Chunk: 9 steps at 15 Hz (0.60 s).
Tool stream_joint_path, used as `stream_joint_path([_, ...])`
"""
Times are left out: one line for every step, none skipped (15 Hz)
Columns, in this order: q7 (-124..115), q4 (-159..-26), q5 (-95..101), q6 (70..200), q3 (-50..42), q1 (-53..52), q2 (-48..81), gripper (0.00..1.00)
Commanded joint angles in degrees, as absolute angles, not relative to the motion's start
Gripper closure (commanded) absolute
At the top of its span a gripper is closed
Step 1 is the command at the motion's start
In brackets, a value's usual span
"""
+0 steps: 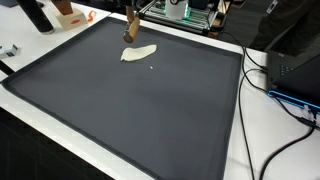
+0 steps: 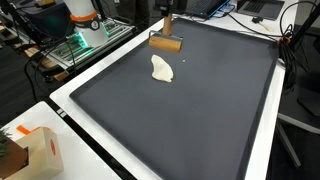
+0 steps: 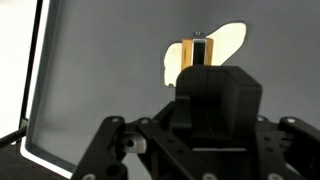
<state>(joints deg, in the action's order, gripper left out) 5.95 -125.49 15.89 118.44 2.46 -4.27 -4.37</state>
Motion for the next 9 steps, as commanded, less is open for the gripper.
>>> stream_joint_path([18.21, -129.08, 10.31, 121.07, 1.32, -3.71, -9.69, 0.79])
stream_joint_path([12.54, -126.10, 13.05, 119.00, 2.38, -3.78, -6.18, 0.54])
stream_joint_path([14.81, -126.47, 12.12, 119.28, 2.10, -3.72, -6.98, 0.54])
stream_joint_path([15.93, -126.71, 11.78, 119.39, 1.91, -3.67, -7.51, 0.54])
stream_joint_path([16.37, -126.89, 11.73, 119.45, 1.84, -3.62, -7.81, 0.54])
stream_joint_path([16.58, -127.08, 11.72, 119.55, 1.82, -3.61, -7.96, 0.54])
stream_joint_path([16.67, -127.28, 11.72, 119.70, 1.82, -3.61, -7.99, 0.54])
stream_joint_path([16.73, -127.45, 11.72, 119.80, 1.82, -3.61, -7.99, 0.54])
stream_joint_path([16.78, -127.53, 11.72, 119.83, 1.82, -3.62, -7.99, 0.54])
